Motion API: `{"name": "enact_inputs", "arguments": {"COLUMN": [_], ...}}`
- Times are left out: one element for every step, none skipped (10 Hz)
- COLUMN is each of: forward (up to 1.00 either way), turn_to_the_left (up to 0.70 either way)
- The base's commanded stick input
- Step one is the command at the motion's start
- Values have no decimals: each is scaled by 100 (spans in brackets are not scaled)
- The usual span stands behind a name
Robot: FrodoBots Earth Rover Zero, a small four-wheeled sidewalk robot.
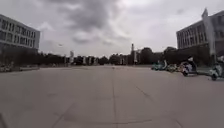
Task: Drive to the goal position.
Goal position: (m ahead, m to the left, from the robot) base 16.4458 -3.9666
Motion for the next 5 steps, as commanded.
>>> {"name": "enact_inputs", "arguments": {"forward": [70, 70, 70, 70, 70], "turn_to_the_left": [1, 1, 1, 1, 1]}}
